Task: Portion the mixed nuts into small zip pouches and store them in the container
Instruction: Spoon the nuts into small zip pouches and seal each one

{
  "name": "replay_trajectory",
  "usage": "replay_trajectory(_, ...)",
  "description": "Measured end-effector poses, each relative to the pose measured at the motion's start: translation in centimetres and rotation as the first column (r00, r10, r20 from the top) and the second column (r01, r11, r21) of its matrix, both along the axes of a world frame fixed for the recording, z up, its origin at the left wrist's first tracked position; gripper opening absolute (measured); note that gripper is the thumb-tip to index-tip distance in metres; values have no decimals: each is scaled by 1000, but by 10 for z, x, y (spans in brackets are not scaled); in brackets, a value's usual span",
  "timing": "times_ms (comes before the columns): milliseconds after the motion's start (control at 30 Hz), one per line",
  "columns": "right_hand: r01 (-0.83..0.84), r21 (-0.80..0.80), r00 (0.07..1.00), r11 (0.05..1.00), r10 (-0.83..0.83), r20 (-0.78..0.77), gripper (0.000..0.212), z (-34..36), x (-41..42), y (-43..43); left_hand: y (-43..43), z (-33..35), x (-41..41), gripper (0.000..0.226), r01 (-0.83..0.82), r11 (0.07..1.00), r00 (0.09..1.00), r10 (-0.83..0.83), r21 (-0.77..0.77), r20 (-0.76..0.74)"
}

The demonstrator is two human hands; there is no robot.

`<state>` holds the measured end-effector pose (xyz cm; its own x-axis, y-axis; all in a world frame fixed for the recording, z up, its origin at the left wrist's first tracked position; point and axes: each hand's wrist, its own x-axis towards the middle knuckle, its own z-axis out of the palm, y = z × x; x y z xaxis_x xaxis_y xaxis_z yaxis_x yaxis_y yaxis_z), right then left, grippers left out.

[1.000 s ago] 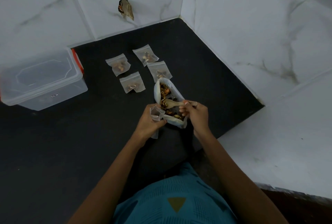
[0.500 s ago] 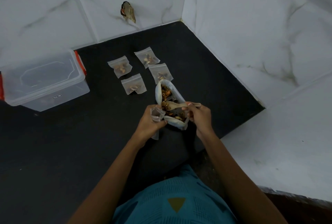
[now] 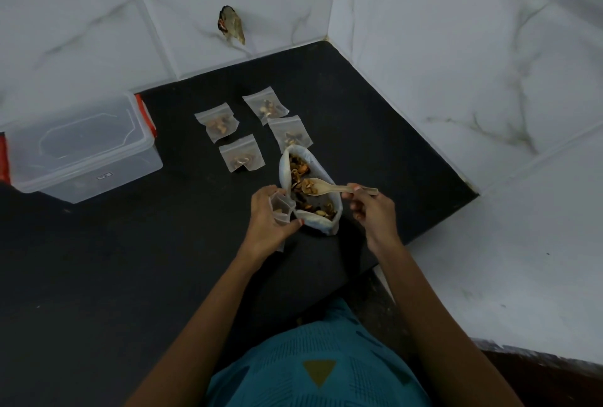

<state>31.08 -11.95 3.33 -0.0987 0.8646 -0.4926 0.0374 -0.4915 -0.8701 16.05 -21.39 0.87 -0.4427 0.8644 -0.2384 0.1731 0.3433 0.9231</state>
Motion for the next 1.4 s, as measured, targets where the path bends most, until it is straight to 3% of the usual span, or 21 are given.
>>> replay_trajectory(300, -73, 104, 989, 992, 85, -122, 18, 51, 2, -17, 9, 9, 2, 63, -14, 994, 999, 18, 107, -35)
replay_trajectory(467, -175, 328, 984, 928, 179, 18, 17, 62, 1, -29, 14, 11, 6, 69, -7, 990, 999, 12, 140, -38)
replay_trajectory(567, -267, 513, 963, 816, 207, 171, 13, 60, -1, -37, 13, 20, 12, 67, -8, 980, 1000, 11, 199, -18)
replay_trajectory(700, -460, 720, 887, 519, 229, 402, 17, 55, -6, -47, 9, 27, 17, 59, 2, 965, 1000, 1, 261, -10)
replay_trajectory(767, -527, 731, 849, 433, 244, 468, 23, 53, -7, -50, 7, 27, 19, 54, -6, 958, 1000, 13, 287, -20)
replay_trajectory(867, -586, 717, 810, 376, 243, 534, 38, 52, -7, -50, 5, 27, 19, 50, -21, 955, 999, 27, 296, -18)
replay_trajectory(967, -635, 716, 772, 289, 221, 596, 40, 52, -6, -50, 2, 25, 19, 49, -9, 958, 999, 20, 287, -37)
replay_trajectory(1133, -527, 790, 847, 312, 263, 461, 31, 55, 0, -49, 0, 28, 21, 57, 9, 948, 1000, -6, 318, -12)
replay_trajectory(1400, -450, 820, 887, 354, 285, 364, 28, 58, 5, -43, 2, 32, 21, 63, 24, 943, 1000, -25, 332, -2)
